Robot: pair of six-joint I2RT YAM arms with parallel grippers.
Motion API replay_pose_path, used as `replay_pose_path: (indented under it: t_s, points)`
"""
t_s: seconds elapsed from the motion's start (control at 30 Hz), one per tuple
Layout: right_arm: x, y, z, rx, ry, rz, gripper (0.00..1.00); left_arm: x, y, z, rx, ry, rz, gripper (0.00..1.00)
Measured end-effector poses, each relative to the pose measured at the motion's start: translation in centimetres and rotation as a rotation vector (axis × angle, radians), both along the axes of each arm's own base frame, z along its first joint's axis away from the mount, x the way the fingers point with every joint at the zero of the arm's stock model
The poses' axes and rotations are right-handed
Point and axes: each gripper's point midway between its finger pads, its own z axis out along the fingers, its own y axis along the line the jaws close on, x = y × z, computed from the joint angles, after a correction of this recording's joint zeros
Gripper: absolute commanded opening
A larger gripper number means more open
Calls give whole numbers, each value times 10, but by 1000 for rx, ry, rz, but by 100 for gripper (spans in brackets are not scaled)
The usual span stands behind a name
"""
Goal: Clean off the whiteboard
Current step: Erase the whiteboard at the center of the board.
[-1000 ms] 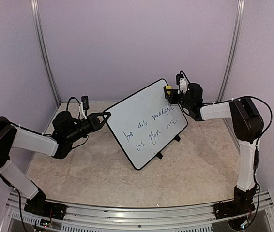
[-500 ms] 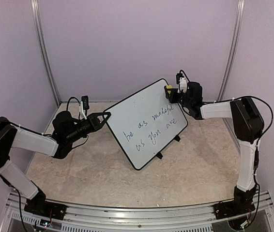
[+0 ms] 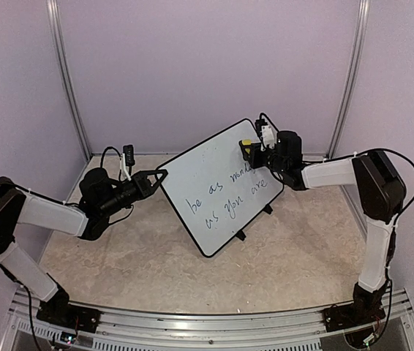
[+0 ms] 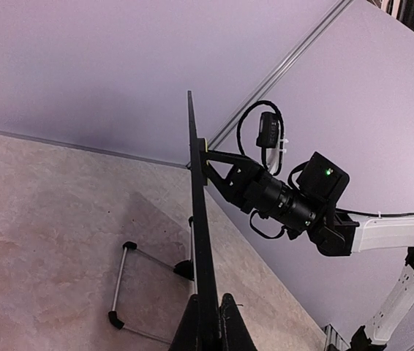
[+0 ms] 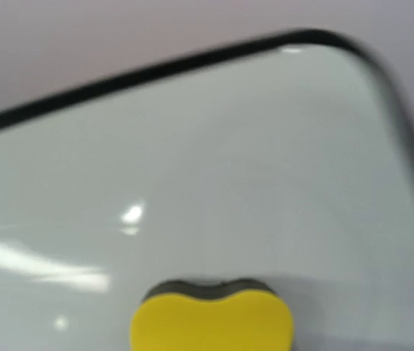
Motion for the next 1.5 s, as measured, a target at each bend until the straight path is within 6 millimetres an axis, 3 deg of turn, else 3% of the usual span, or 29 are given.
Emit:
replay_pose_path:
  t_s: [0.57, 0.77, 1.13, 1.5]
  points:
    - [-111, 136, 19, -110, -51, 219, 2, 0, 0, 0, 0, 2, 3, 0]
    - [-148, 168, 16, -148, -24, 252, 2, 1, 1, -1, 1, 4, 6, 0]
    - [-206, 203, -2, -206, 49, 307, 1, 1, 1, -1, 2, 6, 7, 0]
    - [-233, 180, -39, -237, 170, 315, 0, 1, 0, -1, 5, 2, 6, 0]
